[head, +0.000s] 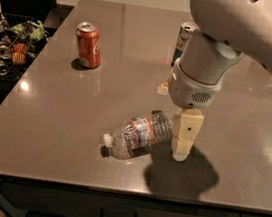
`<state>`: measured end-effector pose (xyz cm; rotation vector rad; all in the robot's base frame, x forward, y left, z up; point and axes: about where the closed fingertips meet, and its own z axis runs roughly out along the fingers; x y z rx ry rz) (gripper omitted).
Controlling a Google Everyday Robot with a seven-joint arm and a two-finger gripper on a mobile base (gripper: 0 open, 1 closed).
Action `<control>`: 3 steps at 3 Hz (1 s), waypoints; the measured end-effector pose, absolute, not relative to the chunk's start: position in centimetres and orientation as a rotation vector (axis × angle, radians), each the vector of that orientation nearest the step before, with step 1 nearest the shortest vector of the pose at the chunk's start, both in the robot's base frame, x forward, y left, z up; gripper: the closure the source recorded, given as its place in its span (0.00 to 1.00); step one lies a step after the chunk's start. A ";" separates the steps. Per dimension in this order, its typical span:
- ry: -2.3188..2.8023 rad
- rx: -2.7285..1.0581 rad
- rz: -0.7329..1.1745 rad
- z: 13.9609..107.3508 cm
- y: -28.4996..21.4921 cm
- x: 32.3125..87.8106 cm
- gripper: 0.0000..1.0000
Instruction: Move water bottle near coke can
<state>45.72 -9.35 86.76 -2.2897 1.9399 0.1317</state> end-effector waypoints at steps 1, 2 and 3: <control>1.942 -2.302 0.153 86.2 -9.2 45.9 0.25; 1.946 -2.304 0.172 86.7 -8.8 46.5 0.56; 1.944 -2.296 0.177 87.7 -8.3 47.4 0.78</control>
Offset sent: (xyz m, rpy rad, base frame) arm 0.0073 0.0025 -0.0031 -0.0024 0.0619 0.0072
